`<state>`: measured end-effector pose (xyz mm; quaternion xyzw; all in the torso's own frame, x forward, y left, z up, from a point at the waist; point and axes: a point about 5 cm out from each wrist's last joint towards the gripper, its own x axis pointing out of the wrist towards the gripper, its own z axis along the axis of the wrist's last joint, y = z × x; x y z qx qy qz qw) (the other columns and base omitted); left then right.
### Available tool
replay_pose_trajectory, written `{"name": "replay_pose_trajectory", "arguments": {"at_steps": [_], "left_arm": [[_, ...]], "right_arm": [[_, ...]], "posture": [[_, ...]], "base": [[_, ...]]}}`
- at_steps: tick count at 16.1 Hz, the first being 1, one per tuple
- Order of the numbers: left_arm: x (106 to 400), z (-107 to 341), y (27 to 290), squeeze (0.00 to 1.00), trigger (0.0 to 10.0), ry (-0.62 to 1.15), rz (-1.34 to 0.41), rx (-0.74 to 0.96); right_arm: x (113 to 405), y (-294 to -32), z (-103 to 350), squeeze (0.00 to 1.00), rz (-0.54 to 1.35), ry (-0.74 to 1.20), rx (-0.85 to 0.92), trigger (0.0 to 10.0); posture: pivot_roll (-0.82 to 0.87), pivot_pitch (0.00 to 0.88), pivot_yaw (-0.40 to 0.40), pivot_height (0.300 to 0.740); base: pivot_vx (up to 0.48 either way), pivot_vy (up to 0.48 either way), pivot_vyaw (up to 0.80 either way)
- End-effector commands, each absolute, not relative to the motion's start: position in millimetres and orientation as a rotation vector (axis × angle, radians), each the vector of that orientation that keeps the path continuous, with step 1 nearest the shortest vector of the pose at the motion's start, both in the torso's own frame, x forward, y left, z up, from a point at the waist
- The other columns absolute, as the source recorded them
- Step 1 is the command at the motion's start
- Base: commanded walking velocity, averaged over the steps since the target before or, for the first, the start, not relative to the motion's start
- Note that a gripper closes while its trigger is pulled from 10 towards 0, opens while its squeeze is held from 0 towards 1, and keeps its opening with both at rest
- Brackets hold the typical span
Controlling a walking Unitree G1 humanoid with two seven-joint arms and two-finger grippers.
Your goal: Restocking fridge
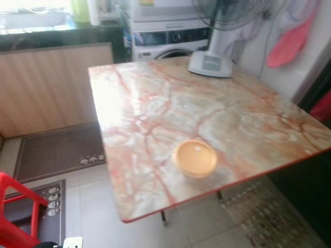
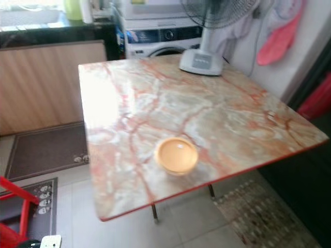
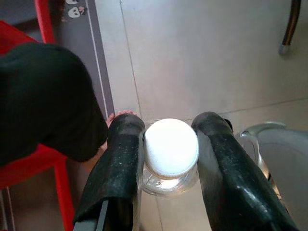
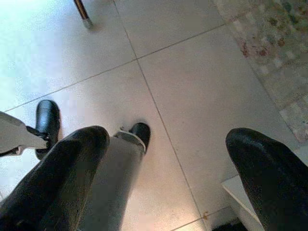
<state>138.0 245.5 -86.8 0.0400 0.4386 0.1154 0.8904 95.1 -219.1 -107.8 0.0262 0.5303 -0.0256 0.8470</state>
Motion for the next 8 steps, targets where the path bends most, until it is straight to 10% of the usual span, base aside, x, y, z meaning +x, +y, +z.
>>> {"name": "replay_pose_trajectory", "arguments": {"at_steps": [1, 8], "left_arm": [[137.2, -88.1, 243.8, 0.00, 10.0, 0.922, 0.247, 0.063], [134.5, -86.8, 252.5, 0.00, 10.0, 0.934, 0.261, 0.097]], "right_arm": [[94.1, -219.7, -107.8, 0.00, -0.063, 1.114, 0.057, 10.0], [93.9, -218.6, -108.3, 0.00, -0.062, 1.121, 0.060, 10.0]], "posture": [[0.15, 0.000, -0.045, 0.740], [0.16, 0.000, -0.042, 0.740]], "base": [[0.000, 0.345, 0.00], [0.000, 0.140, -0.11]]}}
